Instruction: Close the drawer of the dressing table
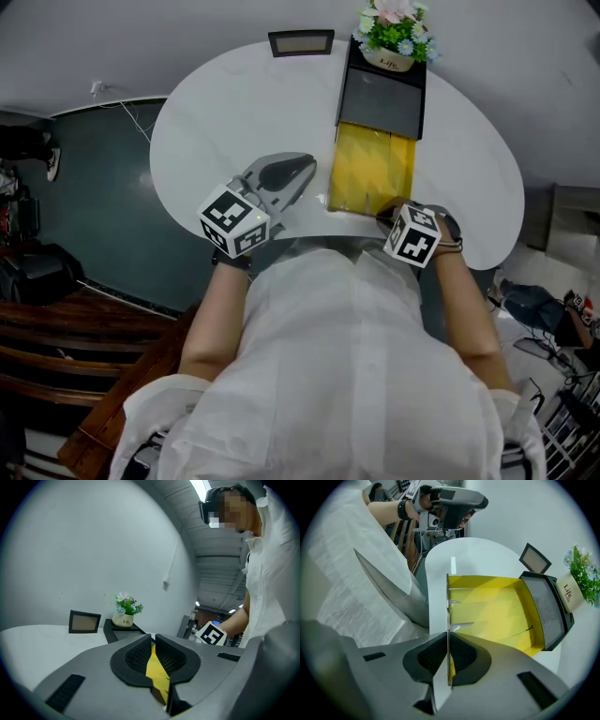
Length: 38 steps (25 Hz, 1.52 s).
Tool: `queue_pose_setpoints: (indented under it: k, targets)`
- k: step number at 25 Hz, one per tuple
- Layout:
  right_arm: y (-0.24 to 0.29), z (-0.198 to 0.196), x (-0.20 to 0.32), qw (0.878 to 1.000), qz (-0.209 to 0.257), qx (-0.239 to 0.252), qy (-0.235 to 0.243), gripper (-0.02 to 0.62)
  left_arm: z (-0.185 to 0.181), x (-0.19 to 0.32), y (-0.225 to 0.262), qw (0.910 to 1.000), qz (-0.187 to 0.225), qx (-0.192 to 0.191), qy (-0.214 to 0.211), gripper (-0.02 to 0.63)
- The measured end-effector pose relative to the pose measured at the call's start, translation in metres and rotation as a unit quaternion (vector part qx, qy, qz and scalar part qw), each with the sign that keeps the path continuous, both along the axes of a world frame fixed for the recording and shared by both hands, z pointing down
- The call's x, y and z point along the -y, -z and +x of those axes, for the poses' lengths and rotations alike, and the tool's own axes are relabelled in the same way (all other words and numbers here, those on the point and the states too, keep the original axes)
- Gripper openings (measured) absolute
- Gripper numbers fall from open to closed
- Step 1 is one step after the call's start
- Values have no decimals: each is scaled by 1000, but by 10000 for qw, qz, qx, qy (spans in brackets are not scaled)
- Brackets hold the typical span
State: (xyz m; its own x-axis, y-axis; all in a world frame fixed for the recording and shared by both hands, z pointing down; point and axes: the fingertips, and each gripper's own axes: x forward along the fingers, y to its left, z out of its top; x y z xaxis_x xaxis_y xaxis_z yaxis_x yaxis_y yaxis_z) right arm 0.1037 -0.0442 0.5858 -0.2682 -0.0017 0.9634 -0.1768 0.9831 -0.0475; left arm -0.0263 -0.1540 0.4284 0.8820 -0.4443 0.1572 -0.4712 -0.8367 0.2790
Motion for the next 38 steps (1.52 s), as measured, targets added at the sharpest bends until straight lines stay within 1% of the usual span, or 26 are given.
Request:
queue_pose_setpoints:
  k: [11, 25, 38]
  targets:
    - [-1, 4, 14, 10000, -29, 34, -58, 21, 2, 12, -4, 10000, -67, 39, 23, 32]
    - [-3, 7, 34, 9999, 84, 6, -105, 21, 5, 22, -7, 9999, -121, 16, 68, 32]
    - [-8, 9, 39, 9999, 42, 18, -102, 21, 5, 26, -10, 9998, -162, 36, 116, 34]
